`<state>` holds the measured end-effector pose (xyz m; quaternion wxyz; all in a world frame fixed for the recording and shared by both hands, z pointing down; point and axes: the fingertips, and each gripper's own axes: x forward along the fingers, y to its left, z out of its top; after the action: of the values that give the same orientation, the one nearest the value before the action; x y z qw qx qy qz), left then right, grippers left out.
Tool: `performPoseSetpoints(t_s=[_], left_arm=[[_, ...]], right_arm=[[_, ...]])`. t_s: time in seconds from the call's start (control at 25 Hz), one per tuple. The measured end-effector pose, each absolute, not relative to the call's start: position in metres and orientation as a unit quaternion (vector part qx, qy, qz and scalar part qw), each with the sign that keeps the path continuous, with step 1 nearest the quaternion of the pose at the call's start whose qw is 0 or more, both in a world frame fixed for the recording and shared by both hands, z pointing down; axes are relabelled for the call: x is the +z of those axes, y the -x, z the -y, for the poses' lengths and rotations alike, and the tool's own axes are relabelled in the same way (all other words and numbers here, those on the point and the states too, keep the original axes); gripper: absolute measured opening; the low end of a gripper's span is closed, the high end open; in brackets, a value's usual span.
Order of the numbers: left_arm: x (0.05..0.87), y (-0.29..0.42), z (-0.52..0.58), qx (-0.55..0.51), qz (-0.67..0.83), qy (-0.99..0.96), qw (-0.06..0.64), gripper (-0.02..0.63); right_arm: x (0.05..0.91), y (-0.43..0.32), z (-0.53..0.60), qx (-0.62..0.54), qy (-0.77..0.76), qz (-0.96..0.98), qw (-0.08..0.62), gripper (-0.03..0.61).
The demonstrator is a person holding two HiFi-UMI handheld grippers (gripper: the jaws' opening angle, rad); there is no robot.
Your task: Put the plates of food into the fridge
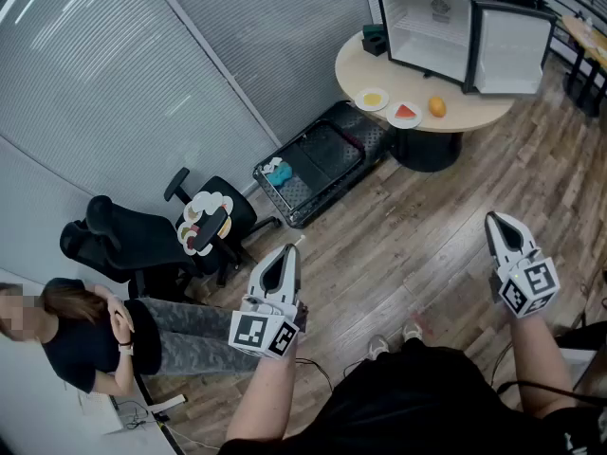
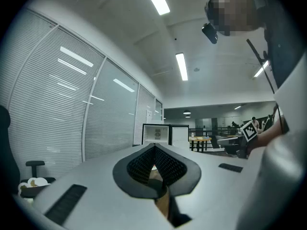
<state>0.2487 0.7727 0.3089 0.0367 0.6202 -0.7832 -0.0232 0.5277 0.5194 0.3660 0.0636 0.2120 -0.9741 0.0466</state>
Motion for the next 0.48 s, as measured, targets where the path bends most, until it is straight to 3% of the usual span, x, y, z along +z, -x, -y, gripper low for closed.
performPoseSetpoints(t_s=[0.48], left_arm=[[0.288, -0.264, -0.696, 0.003, 0.790, -0.613, -0.009, 0.006]], right_arm=[[0.361, -0.522, -0.449, 0.022, -0.188, 0.982, 0.018, 0.005]])
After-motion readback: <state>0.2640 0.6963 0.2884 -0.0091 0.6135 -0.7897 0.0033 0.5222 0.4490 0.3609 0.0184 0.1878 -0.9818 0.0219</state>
